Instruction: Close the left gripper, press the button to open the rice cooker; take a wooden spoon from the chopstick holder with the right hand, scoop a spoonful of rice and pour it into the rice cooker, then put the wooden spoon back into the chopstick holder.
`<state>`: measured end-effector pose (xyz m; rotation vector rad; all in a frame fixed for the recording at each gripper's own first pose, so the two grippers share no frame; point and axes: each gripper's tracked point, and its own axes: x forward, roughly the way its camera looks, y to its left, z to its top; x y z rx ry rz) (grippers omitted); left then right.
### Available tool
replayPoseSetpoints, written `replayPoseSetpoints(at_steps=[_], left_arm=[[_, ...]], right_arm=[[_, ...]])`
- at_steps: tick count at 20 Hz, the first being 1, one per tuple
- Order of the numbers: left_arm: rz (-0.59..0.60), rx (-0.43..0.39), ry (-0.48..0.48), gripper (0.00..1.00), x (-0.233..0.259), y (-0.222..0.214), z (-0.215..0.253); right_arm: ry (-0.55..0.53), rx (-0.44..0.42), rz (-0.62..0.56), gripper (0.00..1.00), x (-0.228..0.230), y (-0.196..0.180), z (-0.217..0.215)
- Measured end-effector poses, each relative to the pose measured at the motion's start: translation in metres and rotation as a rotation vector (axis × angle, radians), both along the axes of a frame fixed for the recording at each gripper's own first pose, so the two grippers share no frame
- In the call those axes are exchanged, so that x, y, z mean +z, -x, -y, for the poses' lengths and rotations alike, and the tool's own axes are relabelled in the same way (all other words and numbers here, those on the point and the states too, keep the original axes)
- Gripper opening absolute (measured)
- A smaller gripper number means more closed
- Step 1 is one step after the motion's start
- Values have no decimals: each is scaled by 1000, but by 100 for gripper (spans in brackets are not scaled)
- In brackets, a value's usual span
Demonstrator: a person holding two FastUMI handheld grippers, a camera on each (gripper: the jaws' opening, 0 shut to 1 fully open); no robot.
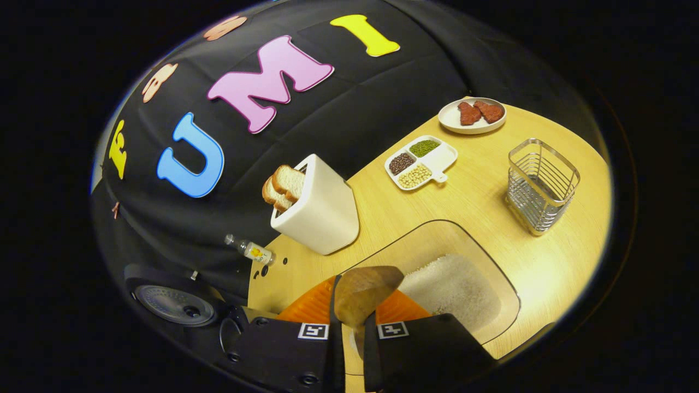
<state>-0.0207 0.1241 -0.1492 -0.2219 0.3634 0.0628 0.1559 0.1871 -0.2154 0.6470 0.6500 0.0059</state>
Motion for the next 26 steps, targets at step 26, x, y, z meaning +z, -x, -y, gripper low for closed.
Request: replayPoseSetpoints(at_steps=[26], left_arm=[[55, 80, -2, 95, 5, 20, -63]], right_arm=[[-550, 8, -54, 18, 129, 30, -92]])
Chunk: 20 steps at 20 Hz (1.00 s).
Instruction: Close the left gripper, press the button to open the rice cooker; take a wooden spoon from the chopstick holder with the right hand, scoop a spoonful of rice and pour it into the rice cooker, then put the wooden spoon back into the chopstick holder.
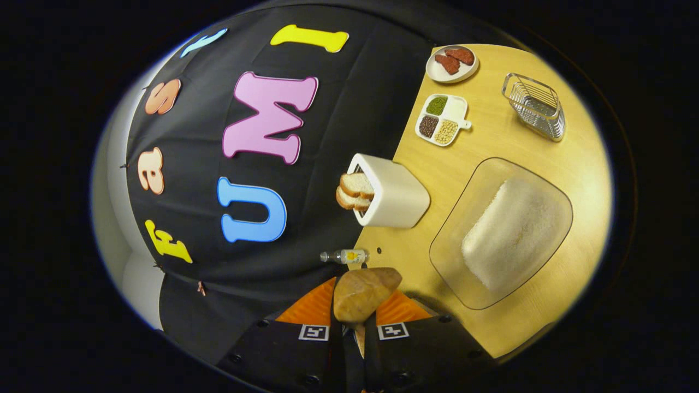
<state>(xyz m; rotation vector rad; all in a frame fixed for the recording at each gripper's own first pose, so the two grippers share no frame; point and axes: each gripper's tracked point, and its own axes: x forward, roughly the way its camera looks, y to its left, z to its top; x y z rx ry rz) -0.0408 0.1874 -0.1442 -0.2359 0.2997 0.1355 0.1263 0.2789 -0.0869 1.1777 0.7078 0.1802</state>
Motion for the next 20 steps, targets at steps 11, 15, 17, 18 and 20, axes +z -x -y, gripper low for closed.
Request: replayPoseSetpoints(at_steps=[11, 15, 17, 18, 20], left_arm=[[-38, 79, 27, 95, -18, 27, -36], [-57, 98, 44, 95, -25, 33, -46], [-58, 108, 48, 95, -25, 33, -50], [-57, 111, 50, 95, -25, 32, -52], [-54, 115, 45, 95, -24, 32, -57]], right_arm=[[211, 275, 189, 17, 11, 10, -128], [379, 395, 373, 17, 21, 18, -167], [466, 446, 459, 17, 18, 23, -182], [510, 467, 497, 17, 15, 23, -187], [592, 512, 570, 17, 11, 27, -195]])
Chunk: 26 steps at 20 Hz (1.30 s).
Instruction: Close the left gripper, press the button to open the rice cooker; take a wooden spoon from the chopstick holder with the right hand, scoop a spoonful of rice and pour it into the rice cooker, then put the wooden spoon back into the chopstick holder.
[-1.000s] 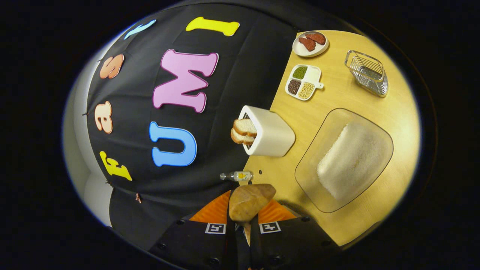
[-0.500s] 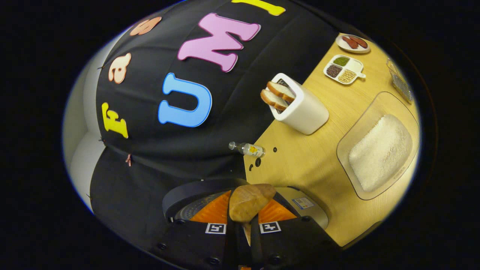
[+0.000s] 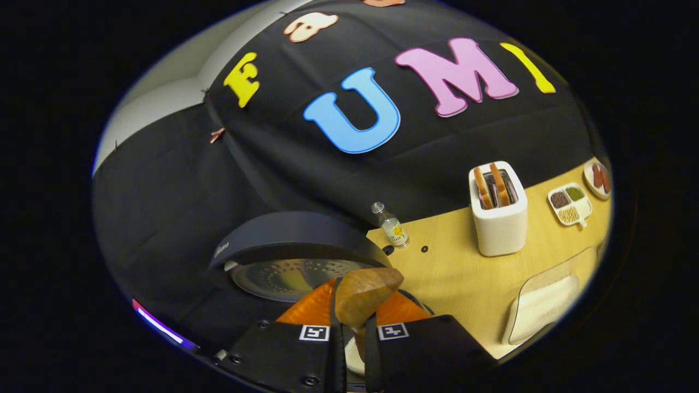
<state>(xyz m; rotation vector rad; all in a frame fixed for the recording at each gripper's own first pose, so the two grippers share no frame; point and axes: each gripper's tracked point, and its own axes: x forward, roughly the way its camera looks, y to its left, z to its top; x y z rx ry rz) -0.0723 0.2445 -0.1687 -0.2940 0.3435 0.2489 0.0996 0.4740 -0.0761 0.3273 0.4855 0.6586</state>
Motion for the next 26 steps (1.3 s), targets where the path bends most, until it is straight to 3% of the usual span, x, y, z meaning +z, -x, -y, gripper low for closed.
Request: replayPoseSetpoints(at_steps=[7, 8, 9, 13, 14, 17, 21, 26], left_arm=[[-17, -8, -25, 95, -8, -1, 0], [-18, -9, -27, 95, -8, -2, 1], [-17, -10, -27, 95, -7, -3, 1], [-7, -9, -39, 95, -5, -6, 3], [-6, -9, -43, 92, -4, -7, 2], [-7, -13, -51, 95, -4, -9, 5], [-5, -16, -61, 95, -1, -10, 10], [7, -26, -63, 95, 6, -15, 25]], right_arm=[[195, 217, 275, 17, -2, 26, -31], [201, 244, 299, 13, -1, 31, -35], [217, 268, 323, 18, -3, 35, -39], [335, 407, 477, 17, -14, 58, -46], [359, 445, 507, 18, -19, 65, -48], [408, 519, 547, 18, -36, 79, -53], [389, 509, 524, 18, -34, 82, -49], [317, 406, 471, 18, -6, 67, -29]])
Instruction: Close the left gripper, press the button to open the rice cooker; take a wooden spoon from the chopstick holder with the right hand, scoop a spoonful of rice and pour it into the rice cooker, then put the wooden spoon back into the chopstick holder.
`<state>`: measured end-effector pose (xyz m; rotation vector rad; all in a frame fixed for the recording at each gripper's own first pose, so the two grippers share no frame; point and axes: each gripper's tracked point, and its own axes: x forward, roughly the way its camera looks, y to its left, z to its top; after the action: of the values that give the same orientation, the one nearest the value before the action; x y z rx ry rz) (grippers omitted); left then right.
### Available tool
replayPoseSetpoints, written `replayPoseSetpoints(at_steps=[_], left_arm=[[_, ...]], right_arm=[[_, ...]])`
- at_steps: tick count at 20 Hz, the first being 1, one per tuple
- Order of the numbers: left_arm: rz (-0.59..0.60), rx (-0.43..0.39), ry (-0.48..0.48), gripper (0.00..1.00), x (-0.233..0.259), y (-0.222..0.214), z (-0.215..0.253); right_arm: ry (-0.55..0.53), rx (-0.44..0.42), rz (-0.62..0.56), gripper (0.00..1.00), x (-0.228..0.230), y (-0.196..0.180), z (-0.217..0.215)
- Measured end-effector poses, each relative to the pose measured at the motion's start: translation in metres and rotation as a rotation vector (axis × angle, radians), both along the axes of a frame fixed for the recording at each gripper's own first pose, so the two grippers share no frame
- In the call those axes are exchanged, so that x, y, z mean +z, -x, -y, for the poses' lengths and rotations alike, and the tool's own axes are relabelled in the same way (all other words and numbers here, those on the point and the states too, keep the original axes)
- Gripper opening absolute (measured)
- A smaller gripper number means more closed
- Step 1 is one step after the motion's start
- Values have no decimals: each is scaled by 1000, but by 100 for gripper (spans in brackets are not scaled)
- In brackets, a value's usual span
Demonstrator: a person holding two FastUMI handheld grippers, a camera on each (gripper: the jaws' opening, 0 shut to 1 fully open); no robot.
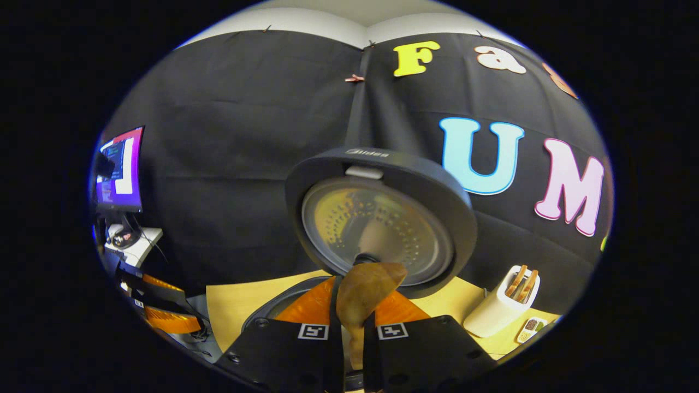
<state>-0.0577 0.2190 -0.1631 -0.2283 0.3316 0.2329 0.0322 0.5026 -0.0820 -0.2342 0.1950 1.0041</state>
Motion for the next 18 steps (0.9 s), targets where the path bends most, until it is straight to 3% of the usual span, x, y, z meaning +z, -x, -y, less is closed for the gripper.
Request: replayPoseSetpoints(at_steps=[6, 15, 17, 18], left_arm=[[14, -50, -39, 95, 15, -13, 33], [37, -171, -65, 95, 25, -43, 124], [32, -195, -64, 95, 25, -50, 143], [30, -207, -65, 95, 25, -53, 151]], right_arm=[[-148, -128, -53, 17, 48, -22, 50], [-183, -375, -23, 17, 73, -66, 206], [-205, -452, -27, 12, 79, -78, 248], [-214, -490, -29, 17, 80, -83, 267]])
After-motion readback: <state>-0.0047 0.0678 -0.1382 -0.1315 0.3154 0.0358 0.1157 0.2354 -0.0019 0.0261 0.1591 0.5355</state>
